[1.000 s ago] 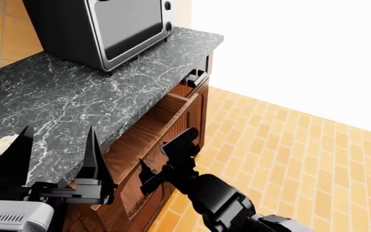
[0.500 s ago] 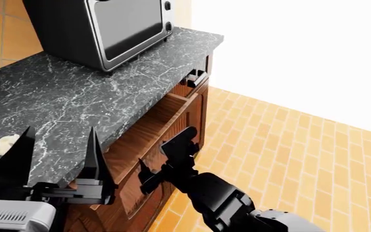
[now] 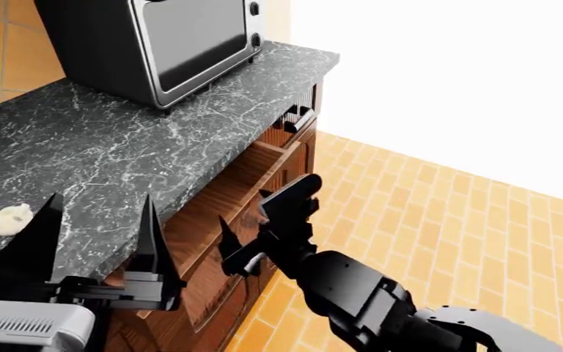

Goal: Close the right drawer.

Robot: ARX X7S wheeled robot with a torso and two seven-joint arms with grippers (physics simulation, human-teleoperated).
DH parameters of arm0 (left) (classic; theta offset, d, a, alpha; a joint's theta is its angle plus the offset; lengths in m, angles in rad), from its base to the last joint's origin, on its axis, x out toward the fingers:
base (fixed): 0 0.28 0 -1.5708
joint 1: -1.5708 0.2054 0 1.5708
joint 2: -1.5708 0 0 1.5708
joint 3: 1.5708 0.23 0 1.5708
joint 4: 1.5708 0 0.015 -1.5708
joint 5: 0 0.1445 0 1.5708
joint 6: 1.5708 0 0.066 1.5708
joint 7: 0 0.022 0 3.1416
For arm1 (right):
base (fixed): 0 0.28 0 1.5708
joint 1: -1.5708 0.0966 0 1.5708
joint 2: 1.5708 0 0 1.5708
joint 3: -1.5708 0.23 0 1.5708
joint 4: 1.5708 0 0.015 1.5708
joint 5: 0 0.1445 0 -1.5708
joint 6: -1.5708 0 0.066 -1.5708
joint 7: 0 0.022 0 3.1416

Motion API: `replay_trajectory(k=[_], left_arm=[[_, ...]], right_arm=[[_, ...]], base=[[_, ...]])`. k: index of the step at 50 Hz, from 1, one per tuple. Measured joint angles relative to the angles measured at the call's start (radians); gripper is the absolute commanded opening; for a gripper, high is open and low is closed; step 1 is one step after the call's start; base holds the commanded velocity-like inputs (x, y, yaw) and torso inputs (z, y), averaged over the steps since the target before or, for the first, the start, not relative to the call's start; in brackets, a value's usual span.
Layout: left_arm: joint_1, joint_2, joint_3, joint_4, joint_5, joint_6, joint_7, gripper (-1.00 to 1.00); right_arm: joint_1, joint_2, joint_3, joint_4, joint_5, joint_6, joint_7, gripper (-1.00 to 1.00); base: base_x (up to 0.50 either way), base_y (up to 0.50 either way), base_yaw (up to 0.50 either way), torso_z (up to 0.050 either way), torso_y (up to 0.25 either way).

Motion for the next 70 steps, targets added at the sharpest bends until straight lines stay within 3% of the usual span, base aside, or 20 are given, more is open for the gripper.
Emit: replay_trajectory(k=[15, 39, 51, 70], left_arm=[[-0.049, 0.015, 0.062, -0.048, 0.01, -0.023, 0.023, 1.0], [-0.191, 0.065, 0.221, -0.159, 0.009, -0.118, 0.098, 1.0], [-0.251, 0.091, 0.312, -0.204, -0.006, -0.176, 0.152, 1.0], [-0.35, 0.151, 0.444, -0.376, -0.058, -0.269, 0.272, 1.0]], right_arm=[[0.031, 0.273, 0.013, -0.378, -0.036, 0.013, 0.229, 1.0], [0.054, 0.575, 0.059, -0.743, -0.093, 0.01, 0.495, 1.0], [0.045, 0.652, 0.079, -0.821, -0.113, -0.006, 0.567, 1.0], [0.031, 0.663, 0.093, -0.834, -0.127, -0.025, 0.591, 1.0]], base=[[0.0, 0.0, 0.0, 0.0, 0.0], [0.0, 0.0, 0.0, 0.0, 0.0], [0.0, 0.0, 0.0, 0.0, 0.0], [0.0, 0.0, 0.0, 0.0, 0.0]])
